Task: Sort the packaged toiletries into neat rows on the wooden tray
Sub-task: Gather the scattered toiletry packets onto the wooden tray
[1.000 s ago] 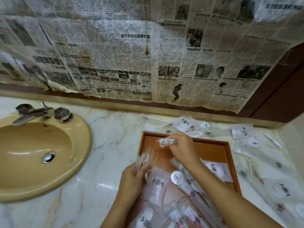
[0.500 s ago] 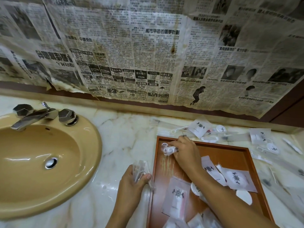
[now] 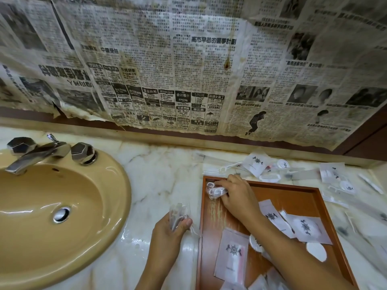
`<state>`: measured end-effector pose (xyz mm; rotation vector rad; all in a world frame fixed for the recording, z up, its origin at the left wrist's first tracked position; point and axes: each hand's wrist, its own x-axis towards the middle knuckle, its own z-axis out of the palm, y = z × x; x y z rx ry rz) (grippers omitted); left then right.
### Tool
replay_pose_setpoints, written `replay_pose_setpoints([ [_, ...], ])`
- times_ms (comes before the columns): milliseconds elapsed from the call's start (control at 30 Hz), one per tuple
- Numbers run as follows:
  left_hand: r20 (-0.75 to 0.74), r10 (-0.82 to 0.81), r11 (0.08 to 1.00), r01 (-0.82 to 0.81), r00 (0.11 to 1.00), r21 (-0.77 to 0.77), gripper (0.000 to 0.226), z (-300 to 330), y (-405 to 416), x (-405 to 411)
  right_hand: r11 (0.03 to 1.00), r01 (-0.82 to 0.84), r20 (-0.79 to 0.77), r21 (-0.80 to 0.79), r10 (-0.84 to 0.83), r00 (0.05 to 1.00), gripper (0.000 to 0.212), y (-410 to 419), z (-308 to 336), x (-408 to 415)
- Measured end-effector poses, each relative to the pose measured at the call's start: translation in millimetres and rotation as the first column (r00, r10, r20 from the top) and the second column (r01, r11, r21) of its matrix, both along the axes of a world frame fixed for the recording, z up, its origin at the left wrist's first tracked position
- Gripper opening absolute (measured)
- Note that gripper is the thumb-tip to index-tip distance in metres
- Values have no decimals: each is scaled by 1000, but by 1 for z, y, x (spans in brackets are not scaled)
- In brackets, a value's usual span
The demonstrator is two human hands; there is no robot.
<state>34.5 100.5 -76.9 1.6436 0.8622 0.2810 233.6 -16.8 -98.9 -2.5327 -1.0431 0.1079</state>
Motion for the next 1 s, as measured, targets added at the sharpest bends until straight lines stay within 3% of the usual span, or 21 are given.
replay_pose_setpoints([
  [300, 39, 46, 999, -47, 998, 11, 15, -3, -5, 12, 968, 95, -272, 231, -30, 962, 10, -18, 15, -2],
  [433, 60, 42, 998, -44, 997, 45, 9, -11, -14, 19, 958, 112, -339, 263, -17, 941, 18, -22, 22, -3],
  [567, 92, 84, 993, -91, 992, 73, 7, -20, -20, 17, 974, 111, -333, 199, -40, 942, 29, -19, 22, 2],
  [1000, 95, 78, 993, -86, 992, 86, 9, -30, -18, 18, 968, 241, -92, 69, -234, 968, 9, 12, -1, -1],
])
